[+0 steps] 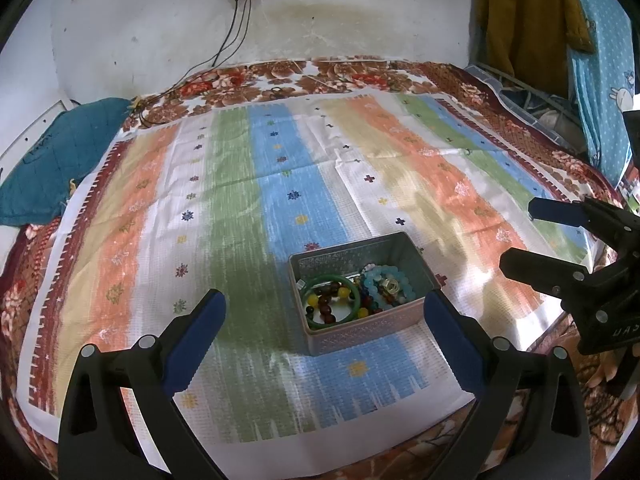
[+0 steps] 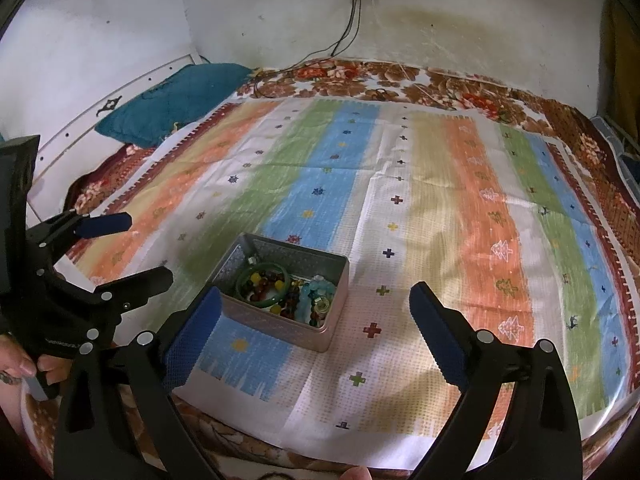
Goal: Organize jewelry
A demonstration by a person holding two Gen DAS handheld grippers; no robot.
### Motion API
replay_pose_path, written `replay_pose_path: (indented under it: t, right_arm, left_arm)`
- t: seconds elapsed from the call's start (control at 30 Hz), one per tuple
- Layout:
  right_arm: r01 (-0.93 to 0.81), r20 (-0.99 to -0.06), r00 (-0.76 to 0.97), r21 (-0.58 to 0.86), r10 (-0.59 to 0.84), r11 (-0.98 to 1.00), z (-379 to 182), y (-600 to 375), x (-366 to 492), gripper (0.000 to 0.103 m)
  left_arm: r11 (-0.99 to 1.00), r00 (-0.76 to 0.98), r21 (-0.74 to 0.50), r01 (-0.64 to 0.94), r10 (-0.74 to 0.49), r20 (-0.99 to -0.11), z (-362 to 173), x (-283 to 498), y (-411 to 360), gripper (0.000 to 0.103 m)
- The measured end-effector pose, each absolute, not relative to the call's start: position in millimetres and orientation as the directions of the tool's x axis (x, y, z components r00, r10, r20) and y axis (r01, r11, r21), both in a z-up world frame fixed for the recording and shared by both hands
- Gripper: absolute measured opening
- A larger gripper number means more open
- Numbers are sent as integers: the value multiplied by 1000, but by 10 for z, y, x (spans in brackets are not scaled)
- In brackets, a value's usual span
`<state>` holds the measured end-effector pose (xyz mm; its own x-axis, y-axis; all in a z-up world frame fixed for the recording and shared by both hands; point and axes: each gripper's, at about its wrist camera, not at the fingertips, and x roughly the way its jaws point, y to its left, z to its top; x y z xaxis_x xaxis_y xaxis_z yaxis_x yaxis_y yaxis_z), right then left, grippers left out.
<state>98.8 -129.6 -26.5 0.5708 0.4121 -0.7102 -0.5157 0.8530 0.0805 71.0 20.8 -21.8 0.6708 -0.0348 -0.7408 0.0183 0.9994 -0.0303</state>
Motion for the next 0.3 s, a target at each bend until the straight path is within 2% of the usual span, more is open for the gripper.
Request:
replay_pose_path:
  t: [0.3]
  right_arm:
    - [-517, -711, 570, 79, 411, 853, -267, -1303, 991, 96]
  left_arm:
    - [999, 662, -32, 30, -44, -749, -256, 721, 226, 97]
